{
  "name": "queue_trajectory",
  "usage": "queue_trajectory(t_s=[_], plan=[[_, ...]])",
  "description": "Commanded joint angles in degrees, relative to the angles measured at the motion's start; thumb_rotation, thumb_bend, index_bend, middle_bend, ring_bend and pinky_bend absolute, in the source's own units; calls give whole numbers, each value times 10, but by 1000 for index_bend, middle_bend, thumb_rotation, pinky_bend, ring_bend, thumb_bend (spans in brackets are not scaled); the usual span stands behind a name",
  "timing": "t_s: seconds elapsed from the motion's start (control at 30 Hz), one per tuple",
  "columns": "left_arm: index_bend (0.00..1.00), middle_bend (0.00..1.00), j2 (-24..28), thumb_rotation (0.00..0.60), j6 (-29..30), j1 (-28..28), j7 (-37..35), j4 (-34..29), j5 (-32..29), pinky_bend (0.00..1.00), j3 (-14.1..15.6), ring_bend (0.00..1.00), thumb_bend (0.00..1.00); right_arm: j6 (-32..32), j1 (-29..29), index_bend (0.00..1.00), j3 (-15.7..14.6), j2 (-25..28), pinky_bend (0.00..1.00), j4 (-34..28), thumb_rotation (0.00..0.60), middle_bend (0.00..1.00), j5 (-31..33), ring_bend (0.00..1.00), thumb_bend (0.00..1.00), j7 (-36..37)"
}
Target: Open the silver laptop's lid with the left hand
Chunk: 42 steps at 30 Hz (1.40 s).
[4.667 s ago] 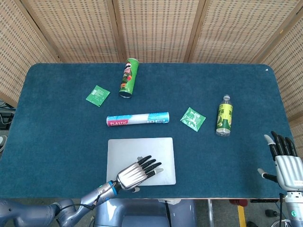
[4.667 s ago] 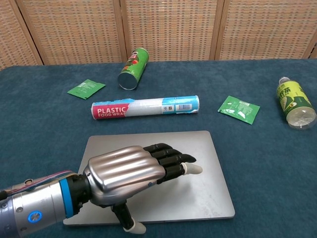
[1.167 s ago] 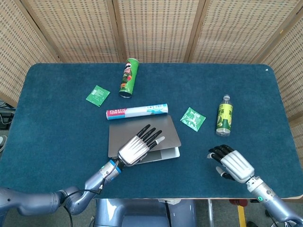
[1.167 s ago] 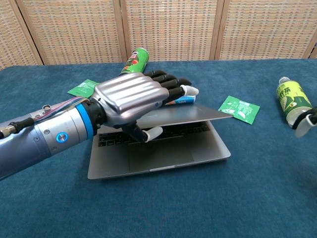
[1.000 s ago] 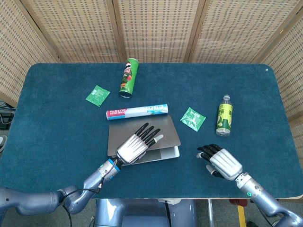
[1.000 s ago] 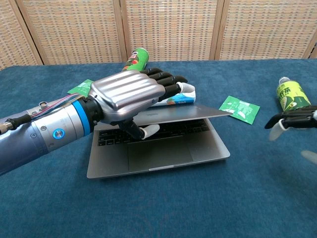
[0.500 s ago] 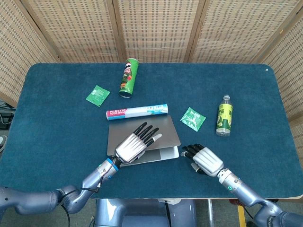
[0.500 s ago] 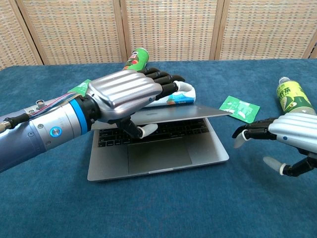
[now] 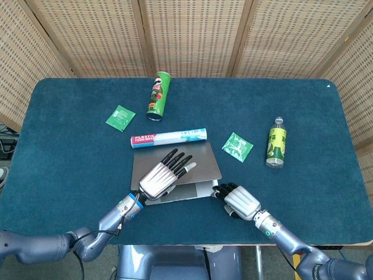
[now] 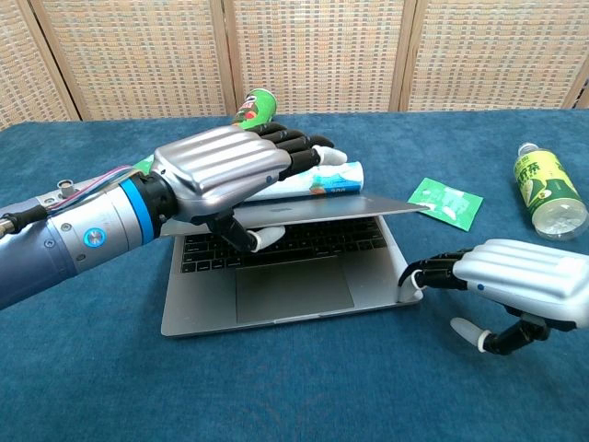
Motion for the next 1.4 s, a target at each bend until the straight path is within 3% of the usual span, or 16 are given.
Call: queue_trajectory(t_s=[0.03,0.63,1.0,1.4], plan=[[0,0,3,600,3,0,-8,-2,0,0,0,0,441,-1,2,232,-1,-3,303,-3,600,231,6,214,766,-5],[0,0,36,600,10,1,-35,11,-10,0,-6,0,441,-14,13,279,-14,-8,336,-6,600,279,25,256,747,-35],[0,0,74,600,21,5,-75,13,-33,0,-31,0,441,-7,16,359,-12,-19,345,-6,600,377,33,296,736,-71],[0,0,93,600,9,1,-94,26,-69,0,-48,0,441,-11,17,380,-12,-23,346,-9,600,400,44,302,727,-91]])
